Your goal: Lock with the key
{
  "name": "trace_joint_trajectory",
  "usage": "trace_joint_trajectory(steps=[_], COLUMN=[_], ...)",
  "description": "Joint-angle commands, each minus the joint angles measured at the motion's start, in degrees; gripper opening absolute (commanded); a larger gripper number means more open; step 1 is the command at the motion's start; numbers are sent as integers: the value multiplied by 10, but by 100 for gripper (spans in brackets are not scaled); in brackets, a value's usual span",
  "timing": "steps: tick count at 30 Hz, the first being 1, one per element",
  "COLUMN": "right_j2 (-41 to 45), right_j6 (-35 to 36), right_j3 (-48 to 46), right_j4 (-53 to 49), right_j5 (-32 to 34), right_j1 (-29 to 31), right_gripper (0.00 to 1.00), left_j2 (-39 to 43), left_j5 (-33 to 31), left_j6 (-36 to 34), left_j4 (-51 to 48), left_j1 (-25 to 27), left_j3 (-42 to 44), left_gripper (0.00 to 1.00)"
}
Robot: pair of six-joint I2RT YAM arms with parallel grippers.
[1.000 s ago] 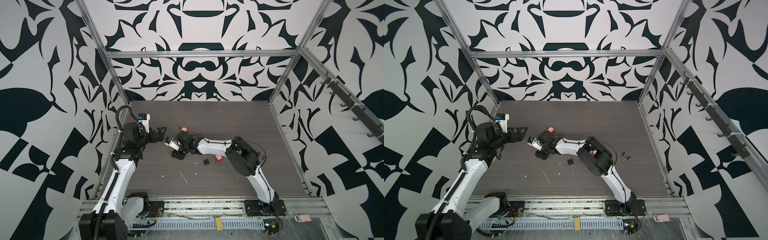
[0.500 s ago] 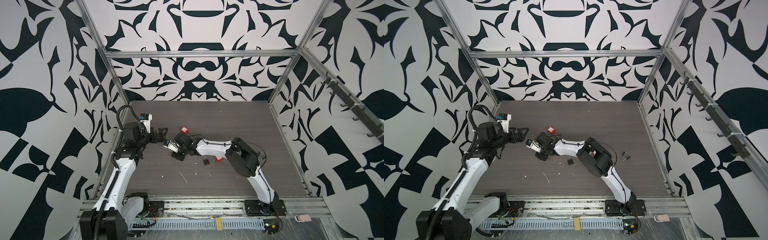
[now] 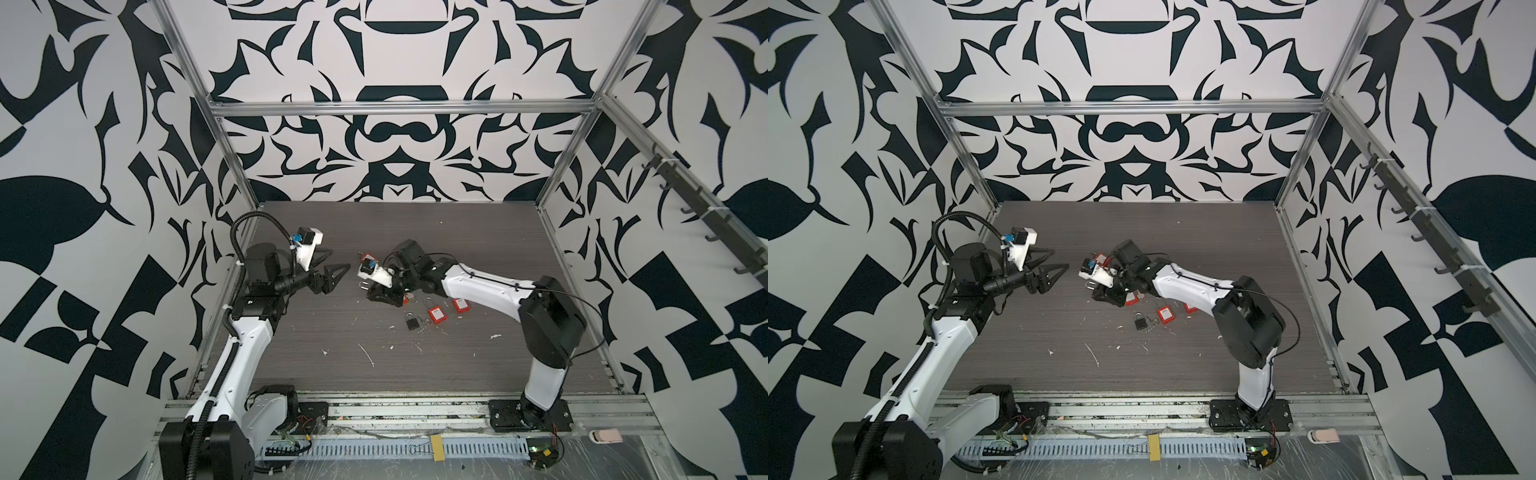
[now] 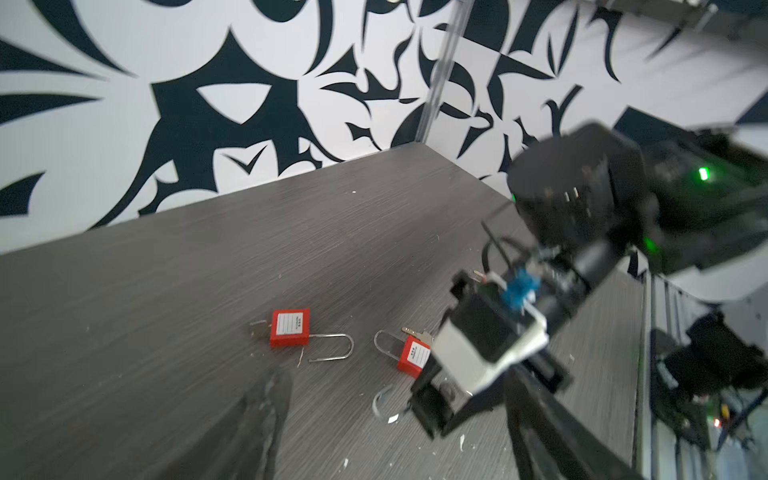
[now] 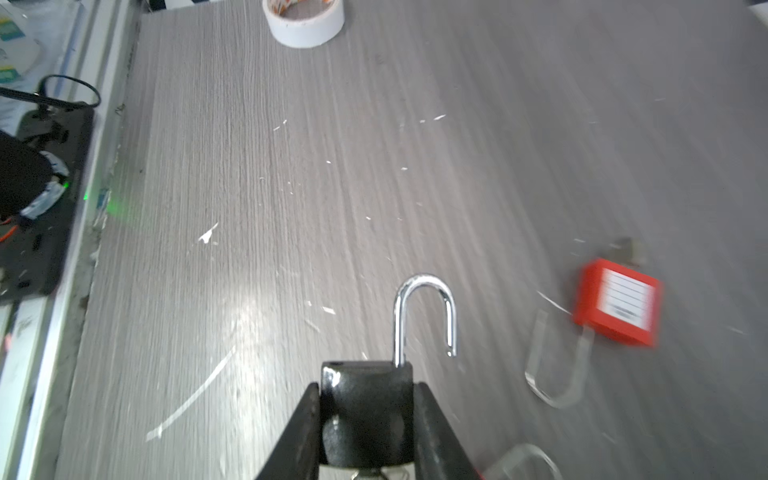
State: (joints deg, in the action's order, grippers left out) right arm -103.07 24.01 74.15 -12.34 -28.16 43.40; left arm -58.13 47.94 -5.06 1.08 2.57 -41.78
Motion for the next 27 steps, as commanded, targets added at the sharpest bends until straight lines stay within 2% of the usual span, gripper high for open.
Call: trace_joint_trajectory(steps=[1,5,12,16,20,27], right_j2=[72,143,231,269,294,313], right_j6=[62,89,104,100,89,83], right_j3=[-23,-64,-84,-93,-92,-94], right_j4=[-61,-68,-145,-181,-215,-236], right_j5=[-73,-76,-125,-139,-147,-145], right_j1=[-31,-64,-86,-88,-88,-88], right_gripper=[18,16,16,16,16,15], left_j2=[-1,-29,-99,-131,-143,-145], left_j5=[59,49,98,83,42,12], left_j6=[-81,-132,-318,-399,-455,-493], left_j4=[30,43,29,2,5,4], left_j1=[20,44,115,161,207,258], left_j3=[13,8,-21,-48,-55,-64], left_gripper=[77,72,62,60,60,58])
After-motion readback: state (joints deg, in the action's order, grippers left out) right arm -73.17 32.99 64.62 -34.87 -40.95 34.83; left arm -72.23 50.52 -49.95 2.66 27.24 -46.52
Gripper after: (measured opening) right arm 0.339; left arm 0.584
